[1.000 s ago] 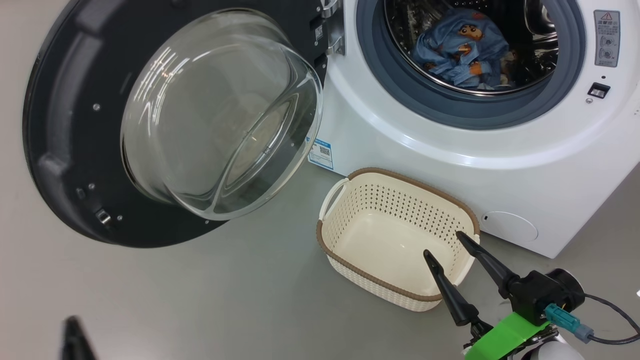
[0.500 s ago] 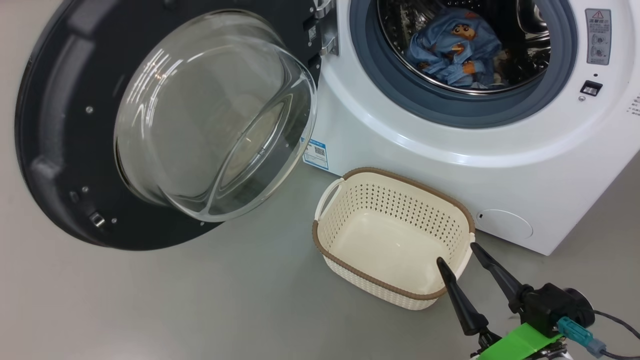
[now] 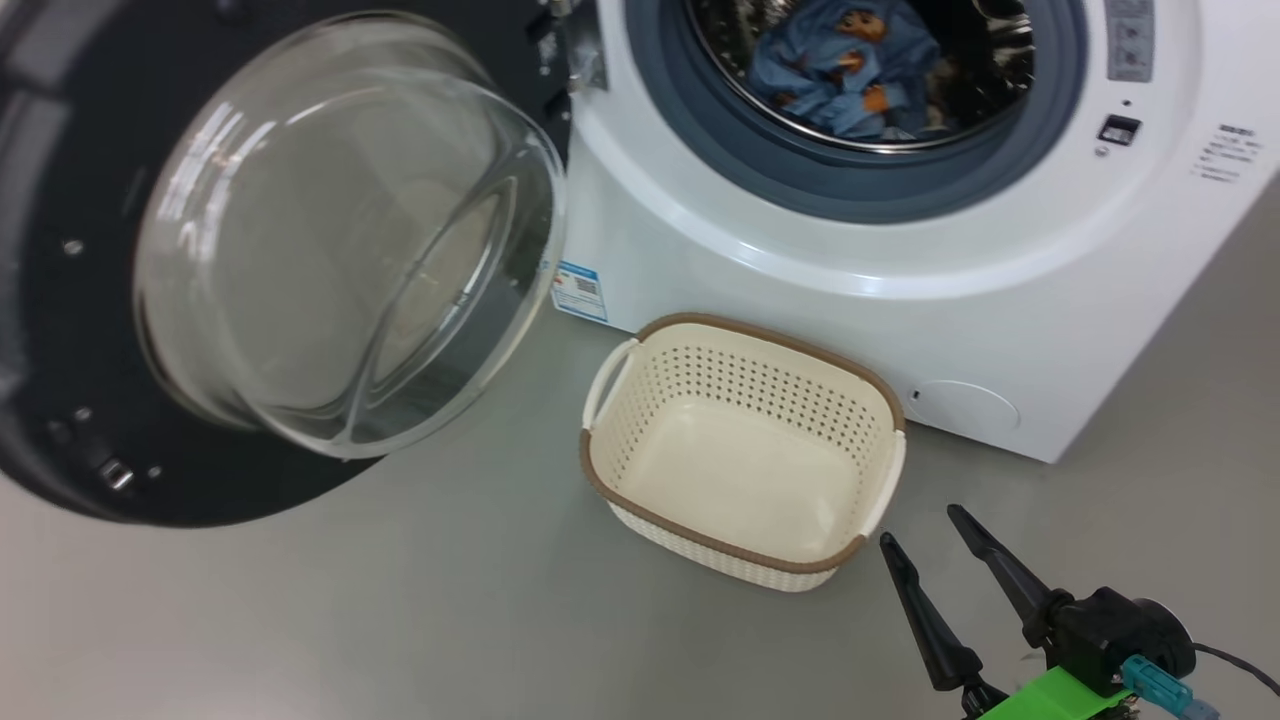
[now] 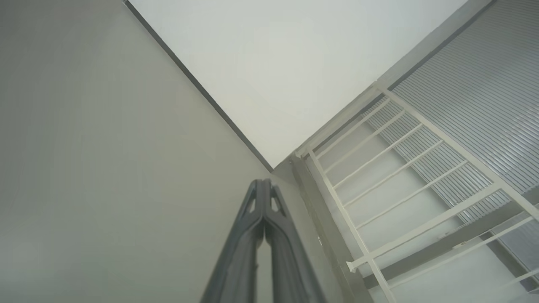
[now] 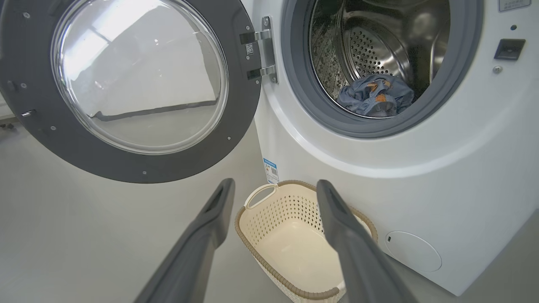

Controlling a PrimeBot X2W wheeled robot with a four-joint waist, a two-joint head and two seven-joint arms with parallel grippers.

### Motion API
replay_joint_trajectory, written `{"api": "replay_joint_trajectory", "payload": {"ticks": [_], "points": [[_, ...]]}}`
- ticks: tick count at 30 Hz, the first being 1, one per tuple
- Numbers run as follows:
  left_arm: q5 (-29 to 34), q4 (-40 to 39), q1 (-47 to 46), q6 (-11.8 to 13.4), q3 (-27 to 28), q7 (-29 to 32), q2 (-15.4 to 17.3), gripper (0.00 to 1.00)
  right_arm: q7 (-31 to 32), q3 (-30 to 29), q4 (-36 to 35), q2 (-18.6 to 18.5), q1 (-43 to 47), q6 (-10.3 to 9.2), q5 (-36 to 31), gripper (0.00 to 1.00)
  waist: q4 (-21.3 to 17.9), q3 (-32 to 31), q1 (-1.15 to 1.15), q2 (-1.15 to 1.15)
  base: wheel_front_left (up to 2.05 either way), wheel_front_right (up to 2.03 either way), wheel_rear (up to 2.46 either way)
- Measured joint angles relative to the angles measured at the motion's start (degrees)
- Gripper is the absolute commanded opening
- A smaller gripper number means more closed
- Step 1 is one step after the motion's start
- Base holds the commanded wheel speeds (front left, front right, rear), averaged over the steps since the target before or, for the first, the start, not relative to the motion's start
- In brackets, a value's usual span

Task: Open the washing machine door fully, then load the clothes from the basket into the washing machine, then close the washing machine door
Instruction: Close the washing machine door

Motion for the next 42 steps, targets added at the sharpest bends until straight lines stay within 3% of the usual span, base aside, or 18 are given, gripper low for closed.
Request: {"api": "replay_joint_trajectory", "payload": {"ticks": [12, 19, 26, 30, 36, 42], "points": [[-7.6, 8.1, -6.4, -0.1, 4.2, 7.2, 1.3, 0.00, 0.0, 0.9, 0.2, -1.8, -0.1, 0.00, 0.2, 1.00, -5.0, 1.4, 0.00, 0.00, 0.00, 0.00, 0.00], [-12.9, 9.4, -9.5, -1.0, 4.6, 14.7, -0.4, 0.00, 0.0, 1.4, 0.2, -2.7, -0.1, 0.00, 0.3, 1.00, -6.1, 2.6, 0.00, 0.00, 0.00, 0.00, 0.00], [-13.9, 9.9, -9.5, -2.1, 3.0, 20.6, -2.0, 0.00, 0.0, 2.0, 0.2, -3.0, -0.2, 0.00, 0.7, 1.00, -6.9, 3.2, 0.00, 0.00, 0.00, 0.00, 0.00], [-14.0, 9.6, -9.2, -2.1, 2.2, 24.4, -1.3, 0.00, 0.0, 2.0, 0.3, -3.2, -0.2, 0.00, 1.1, 1.00, -7.3, 3.1, 0.00, 0.00, 0.00, 0.00, 0.00], [-16.4, 6.5, -6.8, -1.5, 0.1, 35.6, -0.6, 0.00, 0.0, 1.7, 0.4, -3.3, -0.1, 0.00, 1.1, 1.00, -7.0, 2.8, 0.00, 0.00, 0.00, 0.00, 0.00], [-18.0, 0.1, -2.3, -0.3, -1.3, 42.8, -2.6, 0.00, 0.0, 1.1, 0.3, -3.2, -0.1, 0.00, 1.1, 1.00, -5.9, 2.9, 0.00, 0.00, 0.00, 0.00, 0.00]]}}
